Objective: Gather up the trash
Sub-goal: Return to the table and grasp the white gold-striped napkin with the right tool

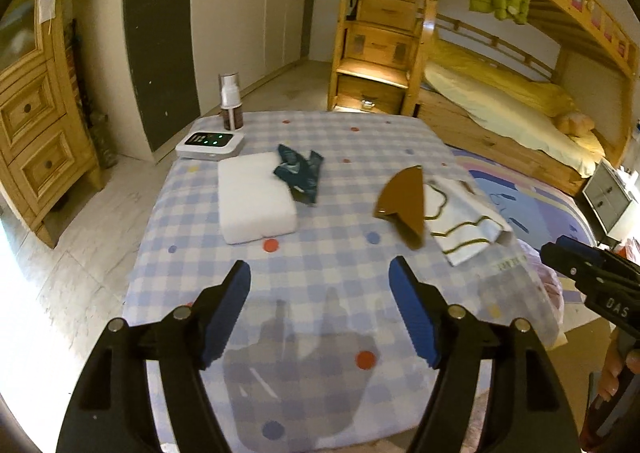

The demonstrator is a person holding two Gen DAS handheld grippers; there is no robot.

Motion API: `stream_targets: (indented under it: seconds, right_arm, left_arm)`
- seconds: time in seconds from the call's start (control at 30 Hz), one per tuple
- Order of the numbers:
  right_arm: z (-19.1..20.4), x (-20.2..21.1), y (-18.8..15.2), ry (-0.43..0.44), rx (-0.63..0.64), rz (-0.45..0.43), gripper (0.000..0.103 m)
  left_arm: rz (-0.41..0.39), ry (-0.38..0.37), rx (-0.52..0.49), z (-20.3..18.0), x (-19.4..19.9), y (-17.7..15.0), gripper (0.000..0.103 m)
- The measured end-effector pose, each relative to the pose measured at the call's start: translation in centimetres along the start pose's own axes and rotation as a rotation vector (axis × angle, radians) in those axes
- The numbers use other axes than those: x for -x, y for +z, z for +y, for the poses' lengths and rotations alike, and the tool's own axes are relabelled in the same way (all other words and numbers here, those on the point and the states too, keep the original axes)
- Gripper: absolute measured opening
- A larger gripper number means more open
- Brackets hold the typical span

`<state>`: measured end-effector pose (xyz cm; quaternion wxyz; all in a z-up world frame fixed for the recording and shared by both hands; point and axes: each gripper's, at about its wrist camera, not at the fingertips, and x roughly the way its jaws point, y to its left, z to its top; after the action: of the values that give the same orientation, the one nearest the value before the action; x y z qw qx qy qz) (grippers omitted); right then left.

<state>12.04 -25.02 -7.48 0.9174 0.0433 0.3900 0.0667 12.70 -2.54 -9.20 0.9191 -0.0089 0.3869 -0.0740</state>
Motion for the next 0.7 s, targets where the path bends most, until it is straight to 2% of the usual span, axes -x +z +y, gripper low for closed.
stream_targets:
  seconds: [0.33, 0.57, 0.6, 0.63, 0.67, 0.7]
  right_arm:
    - [0.6, -5.2, 2.0, -0.054, 0.068, 0.031, 0.051]
    - [2.0, -8.2, 1.7, -0.15, 0.225, 0.076, 0.05]
    - [2.1, -8.6, 1.5, -0.173, 0.249, 0.084, 0.041]
    - [2.2, -8.7, 1.5, -0.185, 0.257, 0.089, 0.027]
    - [2.1, -8.7, 1.4, -0.187, 0.263, 0.095, 0.019]
    - [2.0, -8.4, 1.4, -0.175, 0.257, 0.094, 0.005]
  left_arm:
    - [0.022, 0.015, 0.019, 1.3, -1.6, 0.2, 0.07]
    - [0.028, 0.01, 0.027, 1.4, -1.6, 0.0, 0.07]
    - [0.027, 0.01, 0.027, 1.4, -1.6, 0.0, 0.07]
    - [0.028, 0.01, 0.026, 1.4, -1.6, 0.0, 0.07]
    - [0.027, 0.009, 0.024, 1.4, -1.5, 0.0, 0.07]
    - [0.024, 0.007, 0.022, 1.3, -1.4, -0.1, 0.07]
